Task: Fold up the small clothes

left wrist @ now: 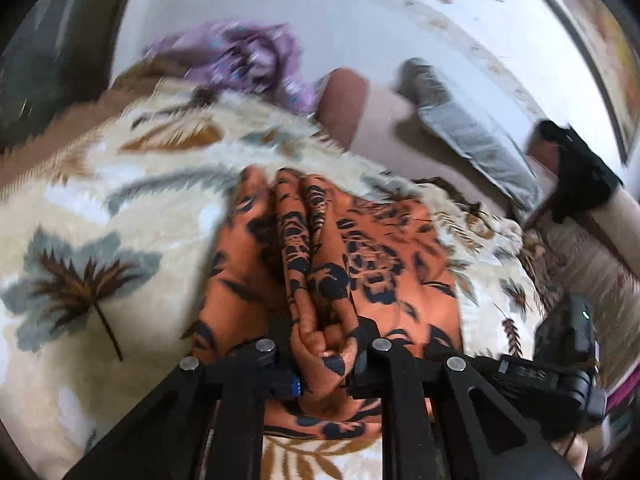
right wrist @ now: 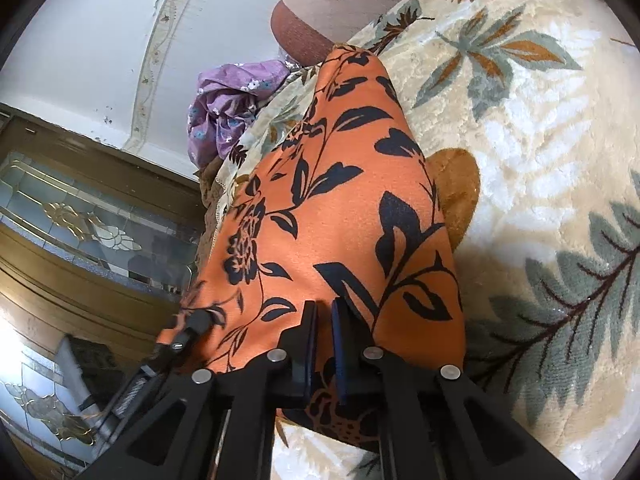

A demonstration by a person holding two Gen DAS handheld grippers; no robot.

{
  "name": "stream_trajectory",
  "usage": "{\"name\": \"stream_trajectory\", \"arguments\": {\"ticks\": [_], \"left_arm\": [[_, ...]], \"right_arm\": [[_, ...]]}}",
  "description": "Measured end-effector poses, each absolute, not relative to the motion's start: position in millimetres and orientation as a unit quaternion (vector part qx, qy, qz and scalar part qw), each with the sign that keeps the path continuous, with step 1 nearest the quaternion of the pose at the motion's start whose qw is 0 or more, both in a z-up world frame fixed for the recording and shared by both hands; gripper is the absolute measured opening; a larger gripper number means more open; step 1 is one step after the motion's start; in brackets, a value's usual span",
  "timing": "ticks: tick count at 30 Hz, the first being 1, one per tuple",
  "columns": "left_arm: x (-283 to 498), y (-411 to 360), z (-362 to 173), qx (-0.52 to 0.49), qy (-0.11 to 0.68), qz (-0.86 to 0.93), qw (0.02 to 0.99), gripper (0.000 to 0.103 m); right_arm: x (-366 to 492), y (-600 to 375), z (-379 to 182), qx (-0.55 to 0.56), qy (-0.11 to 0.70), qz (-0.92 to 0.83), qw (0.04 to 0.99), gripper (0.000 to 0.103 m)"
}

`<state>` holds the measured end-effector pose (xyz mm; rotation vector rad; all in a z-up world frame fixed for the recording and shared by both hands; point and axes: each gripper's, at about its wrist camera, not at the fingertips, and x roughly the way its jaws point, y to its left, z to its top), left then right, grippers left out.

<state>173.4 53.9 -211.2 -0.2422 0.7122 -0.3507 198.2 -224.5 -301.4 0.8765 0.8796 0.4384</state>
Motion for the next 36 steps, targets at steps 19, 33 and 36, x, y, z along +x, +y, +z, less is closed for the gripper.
{"name": "stream_trajectory", "arguments": {"ticks": [19,33,36], "left_arm": [[172,97,-215,-0.134,0.385,-0.082,0.909,0.046],[185,105,-238,-0.137,0.441,-0.059,0.885,0.058],[186,102,-238,-0.133,0.441,-0.056,0.886,0.059]], "right_arm": [[227,-222,-230,0.326,0.429,0.202,0.817,0.014],[306,-194,-233,0.297,0.47,0.15,0.818,0.015],[317,-163,-222,0.275,0.479,0.191,0.811,0.015]]}}
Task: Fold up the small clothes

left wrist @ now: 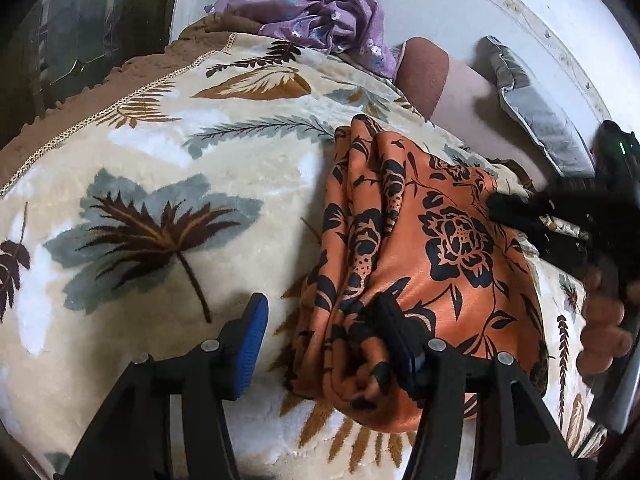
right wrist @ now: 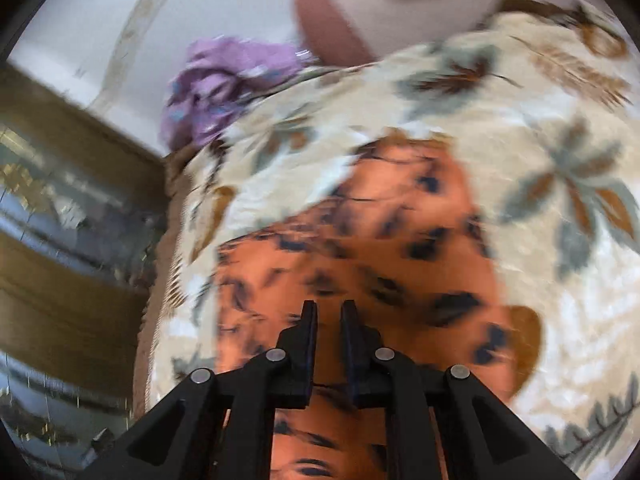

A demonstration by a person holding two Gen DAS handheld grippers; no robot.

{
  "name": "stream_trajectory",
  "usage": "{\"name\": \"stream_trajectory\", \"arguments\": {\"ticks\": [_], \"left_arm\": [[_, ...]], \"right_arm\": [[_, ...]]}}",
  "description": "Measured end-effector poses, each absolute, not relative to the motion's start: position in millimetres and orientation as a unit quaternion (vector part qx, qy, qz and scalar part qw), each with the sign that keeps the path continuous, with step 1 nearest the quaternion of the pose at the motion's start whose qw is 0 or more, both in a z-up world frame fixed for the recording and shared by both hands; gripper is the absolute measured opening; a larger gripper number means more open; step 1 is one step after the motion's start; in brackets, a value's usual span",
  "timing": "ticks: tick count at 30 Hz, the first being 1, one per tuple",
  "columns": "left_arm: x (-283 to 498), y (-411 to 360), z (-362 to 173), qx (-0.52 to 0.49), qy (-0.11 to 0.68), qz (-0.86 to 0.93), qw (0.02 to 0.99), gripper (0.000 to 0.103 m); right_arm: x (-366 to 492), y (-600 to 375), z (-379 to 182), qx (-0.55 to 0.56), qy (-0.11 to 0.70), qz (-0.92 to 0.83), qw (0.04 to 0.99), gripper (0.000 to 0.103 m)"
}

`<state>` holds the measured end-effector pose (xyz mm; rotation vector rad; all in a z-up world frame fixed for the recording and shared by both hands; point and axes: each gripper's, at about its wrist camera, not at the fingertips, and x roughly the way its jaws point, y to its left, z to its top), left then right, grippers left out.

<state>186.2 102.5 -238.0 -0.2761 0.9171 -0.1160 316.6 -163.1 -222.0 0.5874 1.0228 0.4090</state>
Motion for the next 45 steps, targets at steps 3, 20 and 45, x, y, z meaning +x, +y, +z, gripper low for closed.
{"name": "stream_trajectory", "arguments": {"ticks": [3,20,45], "left_arm": [[186,101,-238,-0.124,0.438,-0.054,0.889,0.061],[183,95,-235,-0.097,0.427,-0.04,0.898,0.062],[184,90,-239,-0.063,0.414,-0.008,0.908,0.078]], "right_arm": [[334,-123,-226,0.258,0.493,0.234,0.797,0.015],[310,-130,-223,0.23,0.506,0.226,0.8,0.013],[202,-172,-237,0.17,0.511,0.147,0.83,0.014]]}}
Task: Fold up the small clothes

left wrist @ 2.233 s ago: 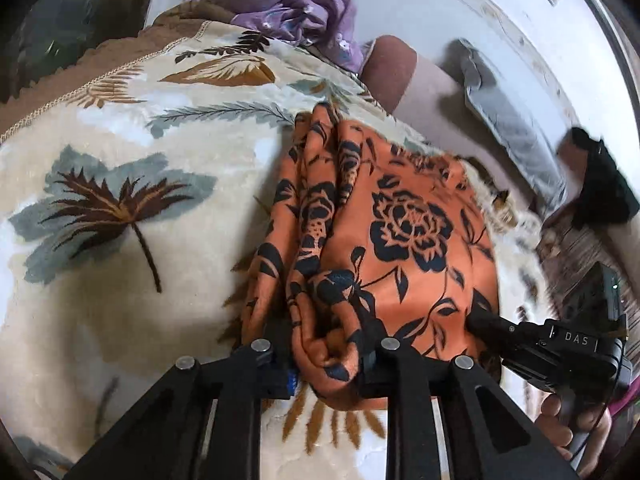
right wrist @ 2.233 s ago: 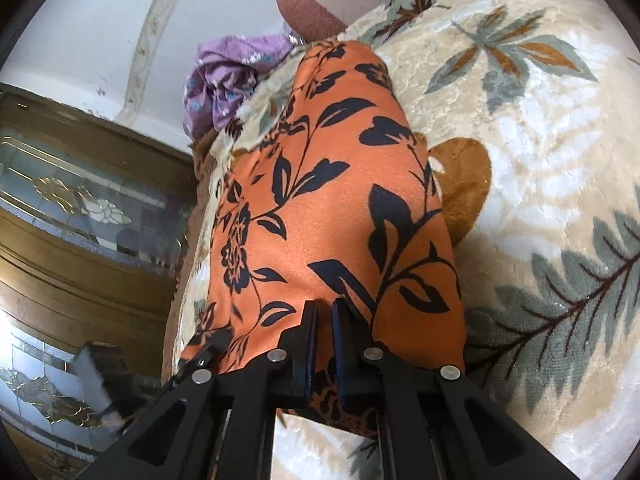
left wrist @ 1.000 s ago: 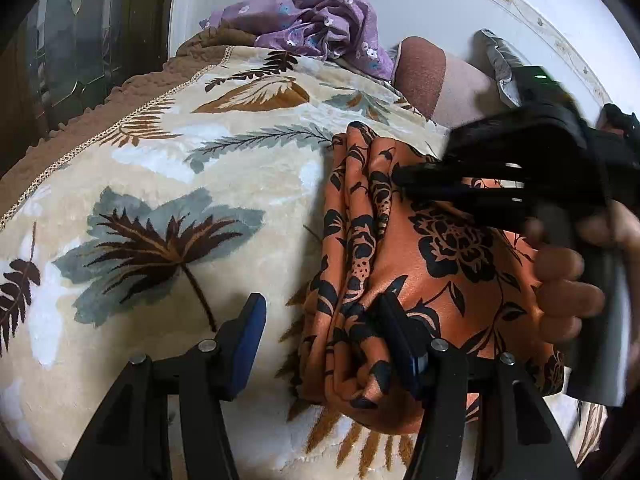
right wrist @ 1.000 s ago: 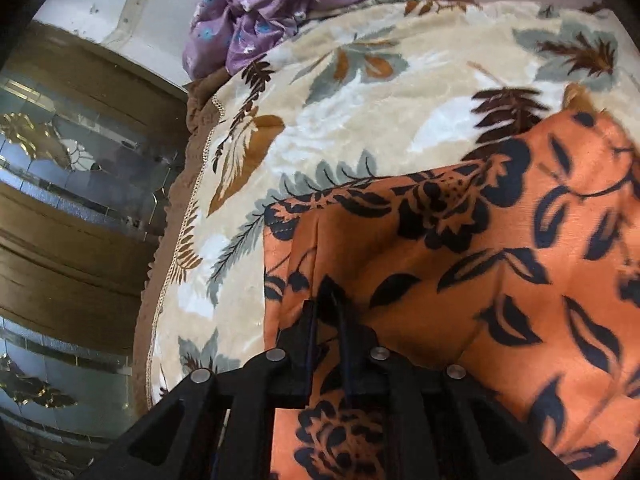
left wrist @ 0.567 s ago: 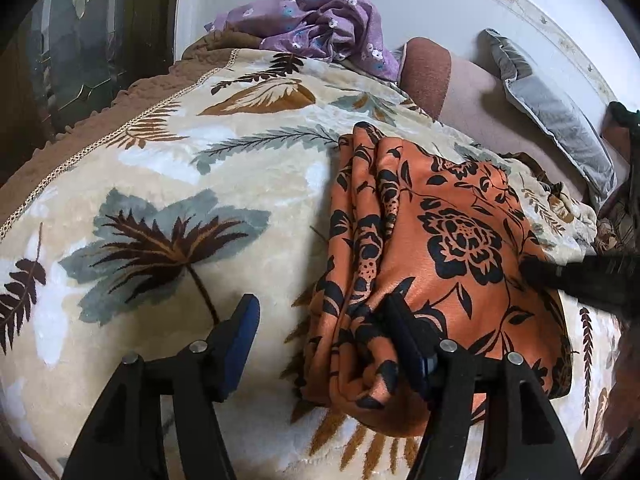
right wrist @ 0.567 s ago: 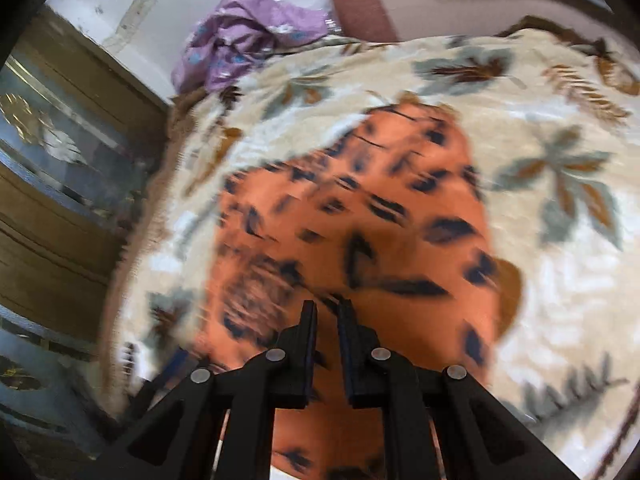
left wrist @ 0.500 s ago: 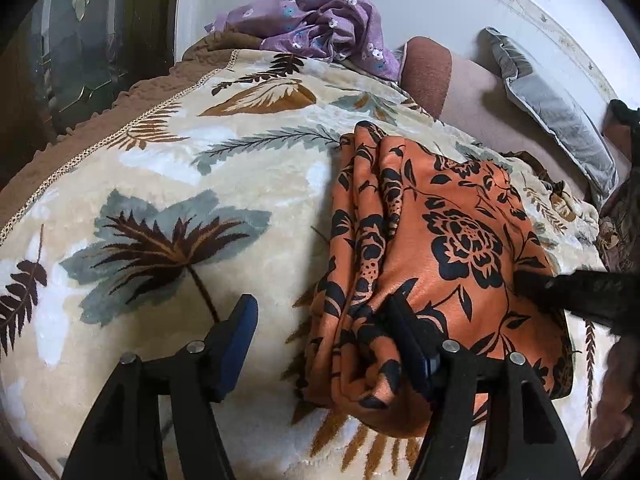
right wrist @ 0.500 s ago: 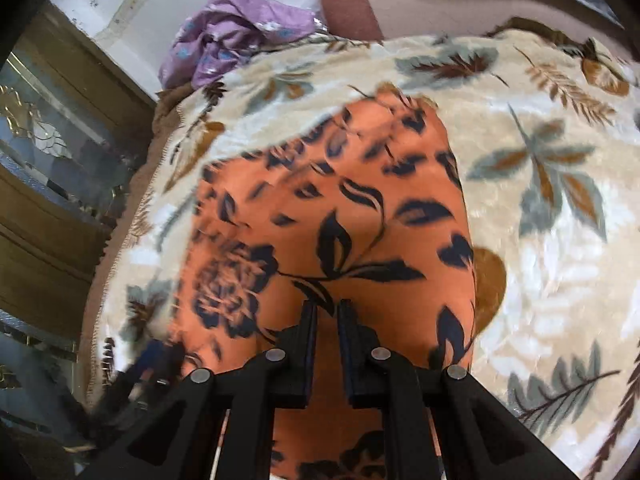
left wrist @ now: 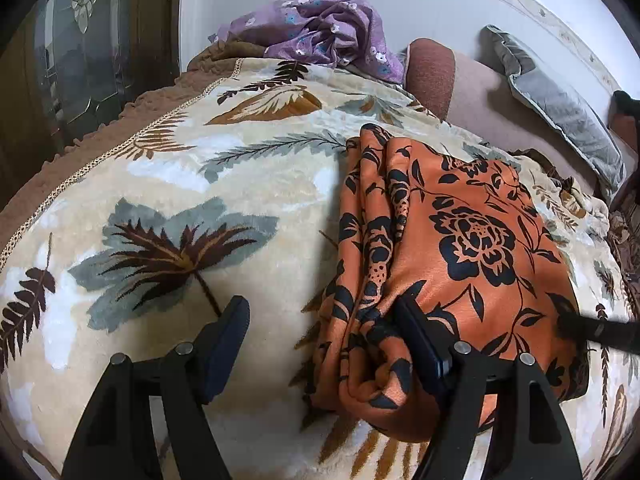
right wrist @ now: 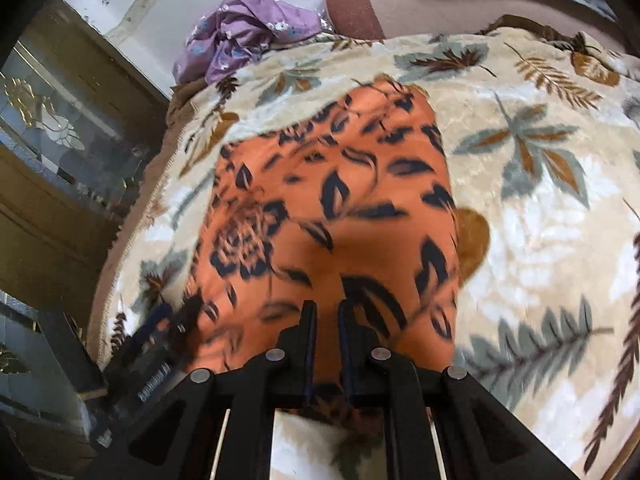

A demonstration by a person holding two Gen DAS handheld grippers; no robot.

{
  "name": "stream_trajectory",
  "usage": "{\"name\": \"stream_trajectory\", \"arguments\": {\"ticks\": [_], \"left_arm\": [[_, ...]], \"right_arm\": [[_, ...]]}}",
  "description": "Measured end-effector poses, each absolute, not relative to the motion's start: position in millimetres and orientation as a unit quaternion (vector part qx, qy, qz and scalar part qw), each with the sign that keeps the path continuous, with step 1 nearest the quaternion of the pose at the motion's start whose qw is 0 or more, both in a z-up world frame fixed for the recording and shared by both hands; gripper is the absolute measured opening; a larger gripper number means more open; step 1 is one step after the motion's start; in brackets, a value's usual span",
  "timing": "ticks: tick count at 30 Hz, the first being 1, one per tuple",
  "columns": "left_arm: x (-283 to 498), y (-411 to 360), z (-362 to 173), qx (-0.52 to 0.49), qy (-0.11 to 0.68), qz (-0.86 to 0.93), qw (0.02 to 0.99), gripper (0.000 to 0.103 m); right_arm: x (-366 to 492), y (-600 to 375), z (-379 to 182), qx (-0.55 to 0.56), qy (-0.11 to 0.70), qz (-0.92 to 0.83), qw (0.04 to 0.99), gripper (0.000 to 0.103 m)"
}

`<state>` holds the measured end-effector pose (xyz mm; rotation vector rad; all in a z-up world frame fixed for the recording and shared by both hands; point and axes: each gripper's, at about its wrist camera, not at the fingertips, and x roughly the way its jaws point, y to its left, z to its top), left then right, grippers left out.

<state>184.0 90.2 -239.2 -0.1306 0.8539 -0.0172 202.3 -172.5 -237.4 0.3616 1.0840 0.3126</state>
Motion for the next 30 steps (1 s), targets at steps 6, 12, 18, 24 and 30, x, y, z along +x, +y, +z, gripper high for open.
{"name": "stream_trajectory", "arguments": {"ticks": [6,12,18,24,30], "left_arm": [[185,90,-241,-0.058,0.412,0.004,0.909,0.085],[181,87,-237,-0.038,0.405,0.012,0.913,0.086],[169,82,-227,-0.018,0.407,0.014,0.913,0.086],[144,66,-207,0.052,0.391,0.012,0.919,0.086],[111,58,-176,0.067,0.375,0.01,0.924,0.086]], "right_arm": [[211,-176,-258,0.192,0.501,0.162,0.828,0.014],[193,-194,-243,0.212,0.491,0.181,0.826,0.014],[151,-218,-227,0.215,0.464,0.176,0.841,0.036],[109,-247,-215,0.248,0.426,0.172,0.853,0.076],[84,-259,-198,0.269,0.402,0.183,0.856,0.076]]}}
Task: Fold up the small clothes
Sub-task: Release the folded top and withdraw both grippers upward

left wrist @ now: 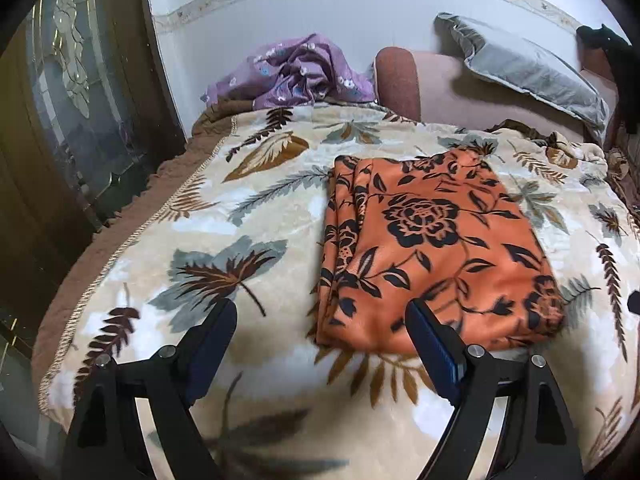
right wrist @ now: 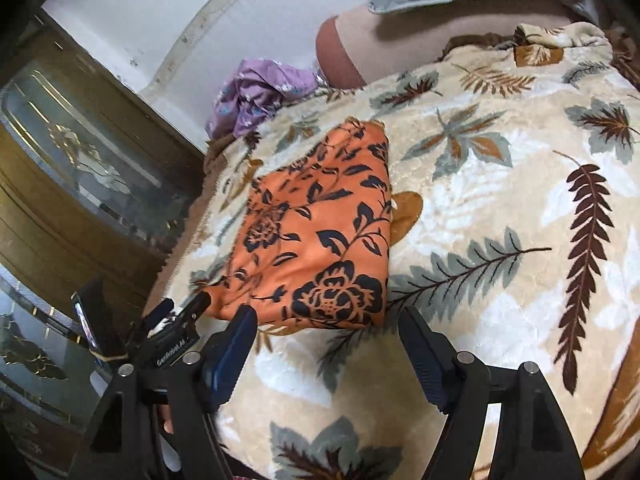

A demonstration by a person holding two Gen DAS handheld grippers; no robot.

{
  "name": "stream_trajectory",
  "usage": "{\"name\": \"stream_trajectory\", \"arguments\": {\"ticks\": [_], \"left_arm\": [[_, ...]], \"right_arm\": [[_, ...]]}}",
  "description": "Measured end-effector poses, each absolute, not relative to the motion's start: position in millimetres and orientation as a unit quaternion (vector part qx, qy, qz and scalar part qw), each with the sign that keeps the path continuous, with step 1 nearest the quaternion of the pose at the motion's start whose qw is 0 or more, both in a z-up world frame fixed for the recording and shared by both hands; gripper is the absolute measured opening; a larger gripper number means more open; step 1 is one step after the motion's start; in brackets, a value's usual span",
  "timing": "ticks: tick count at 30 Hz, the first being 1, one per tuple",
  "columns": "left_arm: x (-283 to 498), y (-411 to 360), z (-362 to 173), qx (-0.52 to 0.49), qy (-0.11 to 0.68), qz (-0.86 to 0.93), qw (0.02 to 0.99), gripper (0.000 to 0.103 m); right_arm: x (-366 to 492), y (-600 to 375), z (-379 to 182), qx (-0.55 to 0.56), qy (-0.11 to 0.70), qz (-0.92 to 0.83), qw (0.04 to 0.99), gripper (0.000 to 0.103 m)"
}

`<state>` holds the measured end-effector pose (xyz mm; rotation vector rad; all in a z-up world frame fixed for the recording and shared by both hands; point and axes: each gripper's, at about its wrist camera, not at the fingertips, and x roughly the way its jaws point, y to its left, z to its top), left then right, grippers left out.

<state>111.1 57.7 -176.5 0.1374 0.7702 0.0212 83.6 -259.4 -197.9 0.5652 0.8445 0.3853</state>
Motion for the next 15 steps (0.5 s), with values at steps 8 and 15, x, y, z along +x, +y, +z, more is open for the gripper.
{"name": "stream_trajectory", "arguments": {"ticks": [8,15], "left_arm": [[83,53,-137,0.065,0.36,0.025,0.93,0.087],[66,44,-111,0.077,0.339,0.032,0.937,0.087]], "right_arm": [[63,-260,-169,0.269,0.37,0.196,0.867,0.076],[47,-265,-151,0.255,0.341,0.2,0.883,0.076]]}}
